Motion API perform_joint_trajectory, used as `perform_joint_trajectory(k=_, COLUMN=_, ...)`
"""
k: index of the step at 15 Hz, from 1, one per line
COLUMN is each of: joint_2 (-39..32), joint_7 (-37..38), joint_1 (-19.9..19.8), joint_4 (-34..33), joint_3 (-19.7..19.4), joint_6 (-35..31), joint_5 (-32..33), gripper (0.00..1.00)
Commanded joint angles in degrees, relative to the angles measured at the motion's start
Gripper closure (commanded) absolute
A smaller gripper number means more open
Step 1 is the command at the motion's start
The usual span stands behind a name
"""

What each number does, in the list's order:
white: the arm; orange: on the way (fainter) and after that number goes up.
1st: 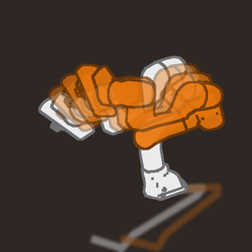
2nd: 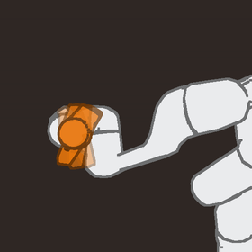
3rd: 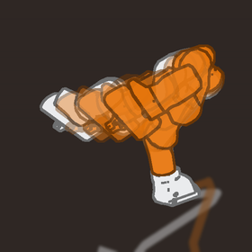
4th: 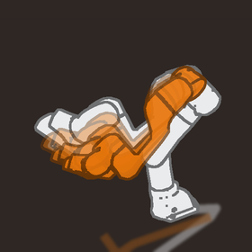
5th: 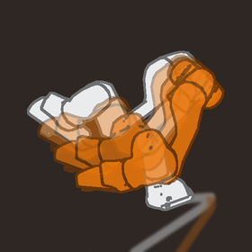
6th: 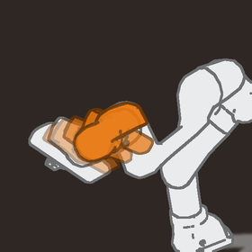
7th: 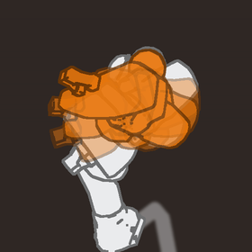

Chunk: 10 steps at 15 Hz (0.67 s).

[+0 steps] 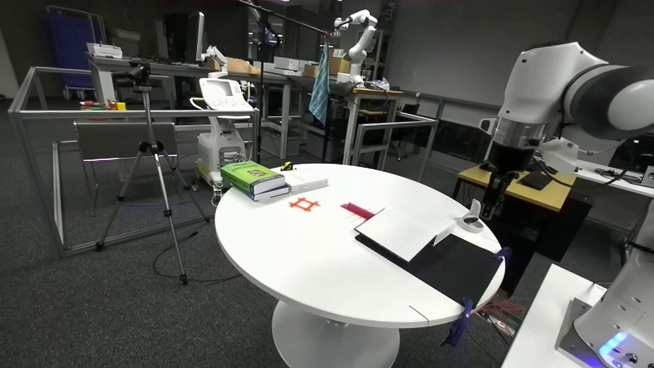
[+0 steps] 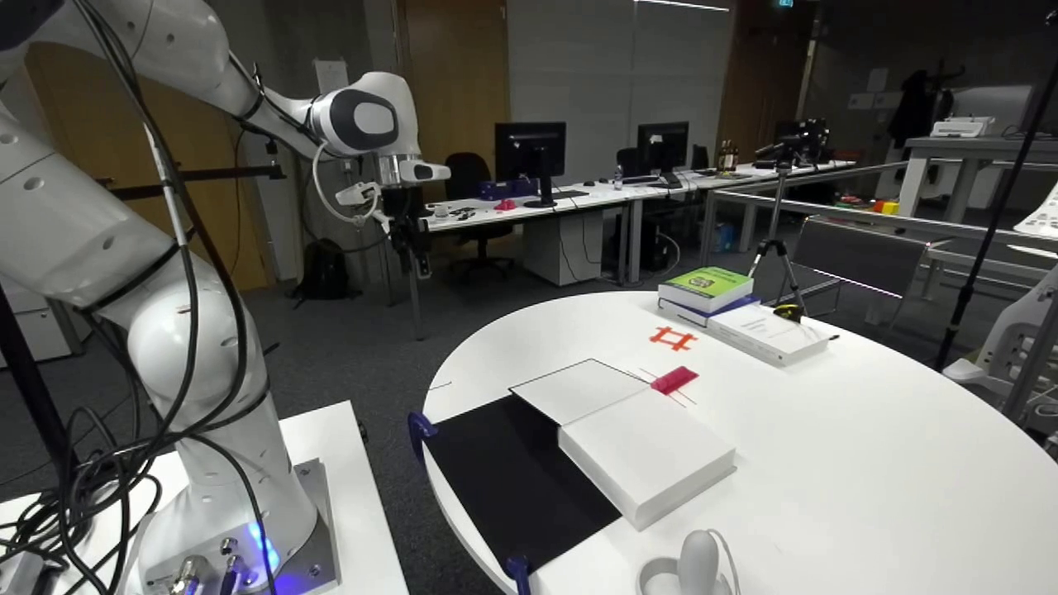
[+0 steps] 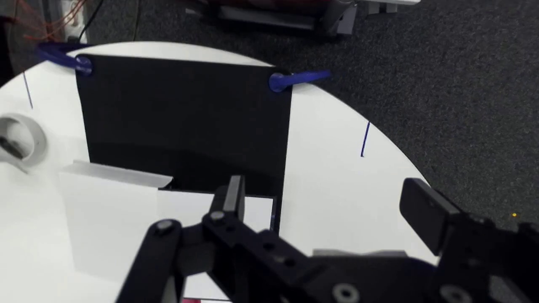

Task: Close the hardcover book

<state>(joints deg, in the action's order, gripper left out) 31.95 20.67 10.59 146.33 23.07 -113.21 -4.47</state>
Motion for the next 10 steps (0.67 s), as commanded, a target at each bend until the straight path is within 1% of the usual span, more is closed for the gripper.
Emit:
perform_joint_trajectory(k=1, joint_2=-7.72, joint_7=2.63, joint_1=-0.33, joint_4=-4.13, joint_3=5.44, joint_6=-4.77, joint_5=10.52, gripper=0.00)
perform_joint_trajectory(k=3, joint_2=-12.08, joint_7=4.58, joint_1=-2.05, joint_4=-7.01, joint_3=8.09, joint_6=-6.85, joint_5=19.97, gripper=0.00)
perform_joint_trajectory(k=5, joint_2=-16.37, joint_7=6.58, joint_1=-4.21, joint_4=-10.11, joint_3=9.64, joint_6=-7.81, joint_5=30.17, gripper=0.00)
perform_joint_trajectory(k=7, joint_2=-22.34, joint_7=9.13, joint_1=-4.76, joint_4=-13.95, joint_3=8.76, joint_6=-8.22, joint_5=39.40, gripper=0.00)
perform_joint_trajectory(k=9, joint_2=-27.76, joint_7=12.04, joint_1=-4.02, joint_4=-17.56, joint_3=6.67, joint_6=-9.17, joint_5=45.23, gripper=0.00)
perform_joint_trajectory(k=10, joint_2=-30.70, joint_7=13.16, joint_1=-3.13, joint_4=-19.50, joint_3=4.97, joint_6=-10.28, joint_5=46.67, gripper=0.00)
